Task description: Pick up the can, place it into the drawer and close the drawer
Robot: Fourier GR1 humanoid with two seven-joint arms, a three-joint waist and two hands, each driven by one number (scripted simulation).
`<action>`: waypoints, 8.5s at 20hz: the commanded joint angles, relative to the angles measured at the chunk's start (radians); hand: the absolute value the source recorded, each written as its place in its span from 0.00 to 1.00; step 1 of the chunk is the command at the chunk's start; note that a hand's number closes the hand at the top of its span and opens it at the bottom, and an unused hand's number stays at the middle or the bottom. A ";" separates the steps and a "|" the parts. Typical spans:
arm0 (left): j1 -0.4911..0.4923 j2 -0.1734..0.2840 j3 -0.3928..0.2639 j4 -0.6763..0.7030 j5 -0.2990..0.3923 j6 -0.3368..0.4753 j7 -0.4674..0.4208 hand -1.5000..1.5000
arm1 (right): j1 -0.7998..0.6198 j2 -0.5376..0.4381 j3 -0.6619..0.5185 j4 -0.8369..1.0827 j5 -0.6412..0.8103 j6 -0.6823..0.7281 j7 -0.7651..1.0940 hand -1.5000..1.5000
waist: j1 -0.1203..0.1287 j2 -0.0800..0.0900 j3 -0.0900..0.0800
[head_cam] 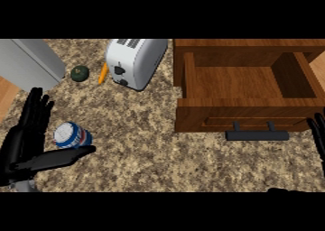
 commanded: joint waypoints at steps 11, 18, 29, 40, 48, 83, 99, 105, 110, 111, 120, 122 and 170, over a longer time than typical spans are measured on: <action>0.087 0.024 0.087 0.200 0.048 -0.045 -0.244 0.00 | 0.077 0.030 -0.020 -0.065 -0.009 0.053 -0.010 0.00 | 0.001 -0.001 0.000; -0.009 0.033 0.078 0.267 0.021 -0.008 -0.183 0.00 | -0.035 0.000 -0.082 0.010 -0.030 0.058 0.010 0.00 | 0.001 0.000 0.000; -0.005 0.073 0.144 0.519 0.049 -0.068 -0.420 0.00 | 0.100 0.085 0.041 -0.005 0.072 0.041 -0.118 0.00 | -0.002 0.000 0.000; -0.060 0.097 0.193 0.705 0.102 -0.080 -0.503 0.00 | 0.027 0.076 -0.030 -0.023 0.040 0.056 -0.038 0.00 | -0.002 0.000 0.000; -0.084 0.121 0.196 0.854 0.111 -0.105 -0.622 0.00 | -0.006 0.032 -0.105 -0.046 -0.041 0.091 0.028 0.00 | -0.001 0.000 0.000; -0.305 0.107 0.122 1.027 0.175 -0.093 -0.679 1.00 | 0.044 0.079 -0.067 -0.122 -0.005 0.093 0.028 0.00 | 0.000 -0.001 0.000; -0.186 0.045 0.024 0.709 0.204 -0.098 -0.557 1.00 | 0.126 0.087 -0.092 -0.150 -0.044 0.116 0.004 0.00 | 0.002 -0.002 0.000; -0.302 0.021 -0.051 0.622 0.157 -0.038 -0.414 1.00 | 0.110 0.087 -0.024 -0.163 0.004 0.044 -0.007 0.00 | -0.001 -0.001 0.000; -0.323 0.008 -0.109 0.427 0.128 0.013 -0.271 1.00 | 0.030 0.062 -0.095 -0.131 -0.040 0.073 0.049 0.00 | 0.003 -0.001 0.000; -0.395 -0.024 -0.134 0.429 0.097 0.072 -0.210 1.00 | 0.101 0.087 -0.063 -0.175 -0.029 0.084 0.004 0.00 | -0.003 -0.003 0.001; -0.667 -0.053 -0.152 0.502 0.053 0.114 -0.042 1.00 | 0.028 0.026 -0.157 -0.082 -0.101 0.116 0.015 0.00 | -0.010 0.001 0.001; -0.677 -0.058 -0.253 0.411 0.038 0.202 0.055 1.00 | 0.086 0.085 -0.084 -0.139 -0.019 0.077 0.005 0.00 | -0.008 -0.001 0.001; -1.519 -0.058 -0.623 1.400 0.491 0.575 -0.129 1.00 | -0.104 0.053 -0.077 -0.052 0.000 0.067 0.087 0.00 | -0.082 0.019 0.003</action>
